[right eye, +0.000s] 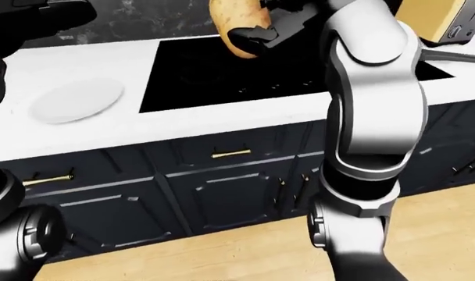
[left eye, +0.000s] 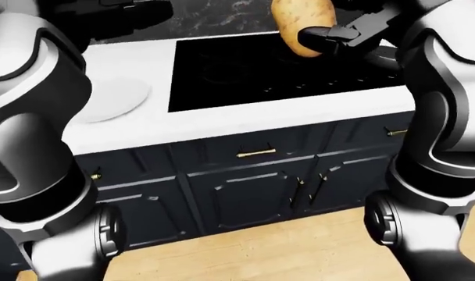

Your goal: Pick the potato from the plate and place it in the pan.

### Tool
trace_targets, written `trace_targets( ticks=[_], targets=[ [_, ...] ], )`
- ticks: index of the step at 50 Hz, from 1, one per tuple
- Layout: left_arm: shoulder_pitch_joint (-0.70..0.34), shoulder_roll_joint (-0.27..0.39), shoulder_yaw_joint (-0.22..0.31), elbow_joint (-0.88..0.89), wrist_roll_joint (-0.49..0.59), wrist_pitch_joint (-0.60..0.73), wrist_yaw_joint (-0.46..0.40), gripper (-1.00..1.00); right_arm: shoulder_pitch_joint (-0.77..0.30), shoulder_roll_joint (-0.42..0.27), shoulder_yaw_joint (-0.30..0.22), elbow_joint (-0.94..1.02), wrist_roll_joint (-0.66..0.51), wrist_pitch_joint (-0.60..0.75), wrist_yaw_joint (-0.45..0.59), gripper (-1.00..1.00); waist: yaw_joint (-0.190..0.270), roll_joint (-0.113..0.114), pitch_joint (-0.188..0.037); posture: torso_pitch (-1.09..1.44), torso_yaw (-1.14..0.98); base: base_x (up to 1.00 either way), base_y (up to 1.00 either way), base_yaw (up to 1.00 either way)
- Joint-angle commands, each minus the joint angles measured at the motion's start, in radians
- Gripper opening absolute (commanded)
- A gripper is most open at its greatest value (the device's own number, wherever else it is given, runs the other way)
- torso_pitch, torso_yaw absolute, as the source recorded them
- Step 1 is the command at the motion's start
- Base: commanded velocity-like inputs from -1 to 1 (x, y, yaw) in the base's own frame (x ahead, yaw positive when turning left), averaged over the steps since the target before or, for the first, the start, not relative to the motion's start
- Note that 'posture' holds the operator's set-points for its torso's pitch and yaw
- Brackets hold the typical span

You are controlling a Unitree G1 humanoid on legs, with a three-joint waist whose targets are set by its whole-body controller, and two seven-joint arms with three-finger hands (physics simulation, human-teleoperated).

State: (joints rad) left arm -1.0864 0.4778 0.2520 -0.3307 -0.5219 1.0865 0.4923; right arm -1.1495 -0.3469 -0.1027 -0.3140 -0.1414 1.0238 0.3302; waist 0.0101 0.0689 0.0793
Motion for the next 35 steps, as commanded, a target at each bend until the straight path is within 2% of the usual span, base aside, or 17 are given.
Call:
trace_targets(
  ticks=[1, 5, 10, 11, 12, 13, 14, 16, 23, 27, 29, 30, 31, 32, 33, 34, 35],
  targets=[
    [-0.031, 0.009, 0.01, -0.023, 0.005, -0.019, 0.006, 1.0, -0.028, -0.008, -0.007, -0.017, 0.001, -0.024, -0.003, -1.0, -0.003, 0.019, -0.042, 0.0, 0.0, 0.0, -0.71, 0.0],
    [-0.027, 0.01, 0.008, -0.018, 0.007, -0.028, 0.003, 1.0, -0.028, -0.008, -0.006, -0.019, 0.0, -0.025, -0.003, -1.0, -0.008, 0.014, -0.064, 0.0, 0.0, 0.0, -0.64, 0.0],
    [-0.027, 0.01, 0.007, -0.018, 0.008, -0.029, 0.002, 1.0, -0.026, -0.008, -0.005, -0.021, -0.002, -0.028, -0.001, -1.0, 0.001, -0.043, -0.044, 0.0, 0.0, 0.0, -0.48, 0.0],
    [-0.026, 0.009, 0.006, -0.019, 0.008, -0.029, 0.002, 1.0, -0.026, -0.007, -0.005, -0.021, -0.002, -0.029, -0.001, -1.0, 0.005, -0.076, -0.048, 0.0, 0.0, 0.0, -0.26, 0.0],
    [-0.025, 0.009, 0.006, -0.018, 0.009, -0.03, 0.002, 1.0, -0.026, -0.007, -0.004, -0.021, -0.003, -0.029, -0.002, -1.0, 0.006, -0.127, -0.058, 0.0, 0.0, 0.0, -0.13, 0.0],
    [-0.025, 0.009, 0.006, -0.019, 0.009, -0.03, 0.002, 1.0, -0.025, -0.006, -0.003, -0.021, -0.003, -0.03, -0.001, -1.0, -0.005, -0.182, -0.05, 0.0, 0.0, 0.0, 0.0, 0.0],
    [-0.026, 0.009, 0.006, -0.02, 0.009, -0.029, 0.003, 1.0, -0.025, -0.007, -0.002, -0.022, -0.004, -0.031, 0.0, -1.0, -0.003, -0.124, -0.011, 0.0, 0.0, 0.0, 0.0, 0.0],
    [-0.025, 0.008, 0.005, -0.02, 0.01, -0.03, 0.003, 1.0, -0.023, -0.007, -0.002, -0.022, -0.005, -0.032, 0.002, -1.0, -0.005, -0.123, -0.026, 0.0, 0.0, 0.0, 0.0, 0.0],
    [-0.027, 0.006, 0.007, -0.026, 0.008, -0.023, 0.005, 1.0, -0.023, -0.005, -0.002, -0.023, -0.009, -0.031, 0.004, -1.0, -0.014, -0.081, 0.001, 0.0, 0.0, 0.0, 0.0, 0.0],
    [-0.026, 0.007, 0.006, -0.023, 0.01, -0.028, 0.003, 1.0, -0.022, -0.004, -0.002, -0.022, -0.01, -0.033, 0.005, -1.0, -0.029, -0.049, -0.005, 0.0, 0.0, 0.0, 0.0, 0.0],
    [-0.024, 0.007, 0.006, -0.022, 0.011, -0.03, 0.003, 1.0, -0.022, -0.004, -0.003, -0.023, -0.01, -0.034, 0.006, -1.0, -0.039, -0.005, -0.023, 0.0, 0.0, 0.0, 0.0, 0.0],
    [-0.022, 0.004, 0.002, -0.024, 0.012, -0.03, 0.004, 1.0, -0.021, -0.004, -0.004, -0.023, -0.01, -0.033, 0.006, -1.0, -0.036, -0.022, -0.017, 0.0, 0.0, 0.0, 0.0, 0.0],
    [-0.023, 0.005, 0.003, -0.023, 0.012, -0.029, 0.003, 1.0, -0.022, -0.003, -0.004, -0.022, -0.01, -0.033, 0.006, -1.0, -0.035, -0.024, -0.018, 0.0, 0.0, 0.0, 0.0, 0.0],
    [-0.025, 0.005, 0.006, -0.024, 0.011, -0.026, 0.004, 1.0, -0.022, 0.0, -0.004, -0.019, -0.009, -0.035, 0.004, -1.0, -0.035, -0.028, -0.025, 0.0, 0.0, 0.0, 0.0, 0.0],
    [-0.026, 0.006, 0.008, -0.025, 0.01, -0.024, 0.005, 1.0, -0.02, 0.001, -0.003, -0.017, -0.009, -0.037, 0.004, -1.0, -0.029, -0.027, -0.053, 0.0, 0.0, 0.0, -0.1, 0.0],
    [-0.026, 0.006, 0.007, -0.024, 0.01, -0.026, 0.004, 1.0, -0.021, 0.002, -0.003, -0.016, -0.009, -0.036, 0.004, -1.0, -0.021, -0.03, -0.056, 0.0, 0.0, 0.0, -0.34, 0.0],
    [-0.026, 0.005, 0.006, -0.026, 0.01, -0.024, 0.005, 1.0, -0.021, 0.001, -0.005, -0.017, -0.008, -0.034, 0.004, -1.0, -0.022, -0.006, -0.056, 0.0, 0.0, 0.0, -0.64, 0.0]
  ],
)
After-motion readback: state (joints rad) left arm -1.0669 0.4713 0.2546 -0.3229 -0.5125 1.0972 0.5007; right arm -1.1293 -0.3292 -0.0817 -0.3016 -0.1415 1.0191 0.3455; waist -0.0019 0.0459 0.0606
